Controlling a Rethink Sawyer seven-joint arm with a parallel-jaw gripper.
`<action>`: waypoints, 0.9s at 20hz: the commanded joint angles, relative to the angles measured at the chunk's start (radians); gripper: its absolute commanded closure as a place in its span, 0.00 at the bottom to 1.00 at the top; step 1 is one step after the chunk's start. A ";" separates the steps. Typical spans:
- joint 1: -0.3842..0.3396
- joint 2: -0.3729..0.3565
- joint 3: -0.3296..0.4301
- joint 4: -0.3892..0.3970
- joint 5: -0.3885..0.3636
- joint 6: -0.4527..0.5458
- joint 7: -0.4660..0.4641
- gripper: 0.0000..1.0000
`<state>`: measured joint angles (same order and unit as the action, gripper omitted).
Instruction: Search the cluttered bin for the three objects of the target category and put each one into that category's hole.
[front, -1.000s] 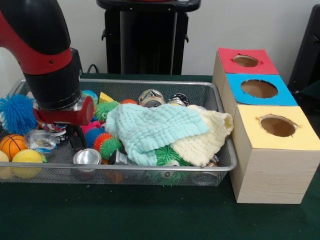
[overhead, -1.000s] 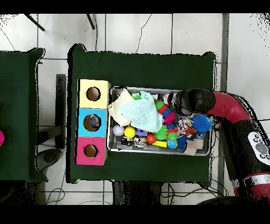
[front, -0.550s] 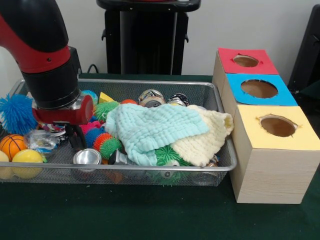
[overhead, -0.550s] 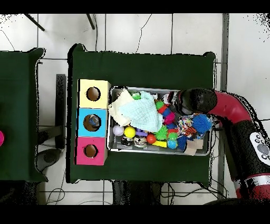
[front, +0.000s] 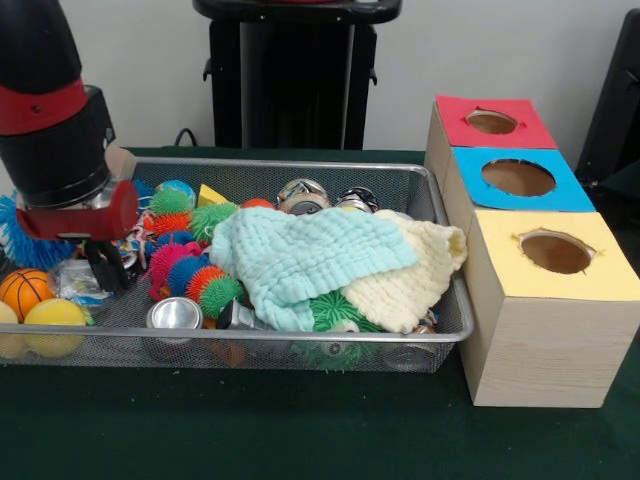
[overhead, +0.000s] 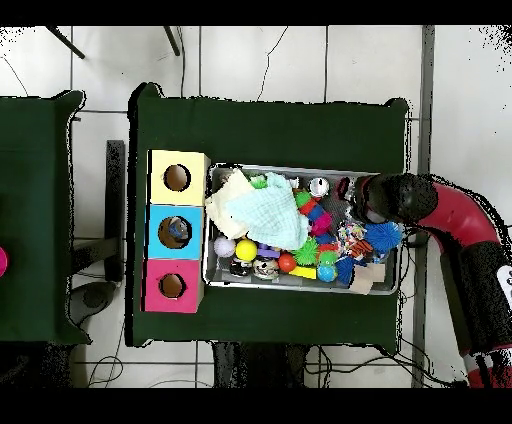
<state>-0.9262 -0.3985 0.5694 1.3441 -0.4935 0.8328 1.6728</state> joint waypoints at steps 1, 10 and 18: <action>-0.033 0.029 0.046 0.096 -0.116 -0.002 -0.367 1.00; -0.037 0.029 0.052 0.123 -0.146 -0.037 -0.362 1.00; -0.049 0.030 0.080 0.135 -0.177 -0.059 -0.377 1.00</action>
<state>-0.9635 -0.3919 0.5854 1.4016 -0.6100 0.8328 1.5919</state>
